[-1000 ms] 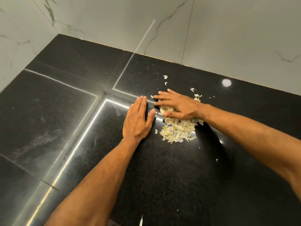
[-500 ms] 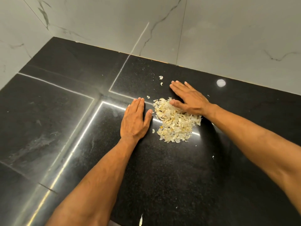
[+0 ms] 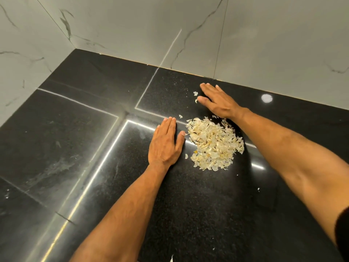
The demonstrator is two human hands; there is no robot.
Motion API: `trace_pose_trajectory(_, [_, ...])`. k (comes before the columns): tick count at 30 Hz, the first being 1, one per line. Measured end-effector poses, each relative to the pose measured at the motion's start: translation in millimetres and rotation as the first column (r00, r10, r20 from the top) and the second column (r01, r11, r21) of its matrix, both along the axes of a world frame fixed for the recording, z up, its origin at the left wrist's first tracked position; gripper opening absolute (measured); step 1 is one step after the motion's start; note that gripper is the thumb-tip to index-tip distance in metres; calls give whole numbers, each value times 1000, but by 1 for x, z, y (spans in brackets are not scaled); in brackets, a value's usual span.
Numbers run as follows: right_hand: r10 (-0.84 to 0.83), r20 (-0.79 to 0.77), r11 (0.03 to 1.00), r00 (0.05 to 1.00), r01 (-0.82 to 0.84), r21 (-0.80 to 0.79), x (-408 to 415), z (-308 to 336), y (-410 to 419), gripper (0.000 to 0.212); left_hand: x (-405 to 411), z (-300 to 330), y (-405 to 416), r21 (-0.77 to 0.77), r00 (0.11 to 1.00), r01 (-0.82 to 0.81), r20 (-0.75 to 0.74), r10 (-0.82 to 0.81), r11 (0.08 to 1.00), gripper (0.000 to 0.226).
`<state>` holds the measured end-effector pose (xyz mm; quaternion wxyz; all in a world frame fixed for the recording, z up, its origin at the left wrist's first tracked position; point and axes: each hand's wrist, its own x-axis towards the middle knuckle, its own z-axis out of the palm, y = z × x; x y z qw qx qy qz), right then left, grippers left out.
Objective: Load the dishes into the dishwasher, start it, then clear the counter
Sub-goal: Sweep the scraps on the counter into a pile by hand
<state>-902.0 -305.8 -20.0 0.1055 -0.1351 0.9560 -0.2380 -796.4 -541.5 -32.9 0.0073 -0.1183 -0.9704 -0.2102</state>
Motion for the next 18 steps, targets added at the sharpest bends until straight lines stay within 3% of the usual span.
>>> trace_pose_trajectory(6, [382, -7, 924, 924, -382, 23, 18, 2, -31, 71, 2, 2, 1, 54, 1000, -28, 3, 27, 998, 60])
trace_pose_trajectory(11, [577, 14, 816, 816, -577, -11, 62, 10, -26, 80, 4, 4, 3, 78, 1000, -28, 13, 27, 997, 58])
trace_pose_trajectory(13, [582, 13, 813, 813, -582, 3, 69, 13, -21, 81, 5, 5, 3, 77, 1000, -25, 21, 23, 997, 56])
trace_pose_trajectory(18, [397, 44, 916, 917, -399, 44, 53, 12, -12, 79, 5, 7, 4, 81, 1000, -26, 20, 24, 996, 55])
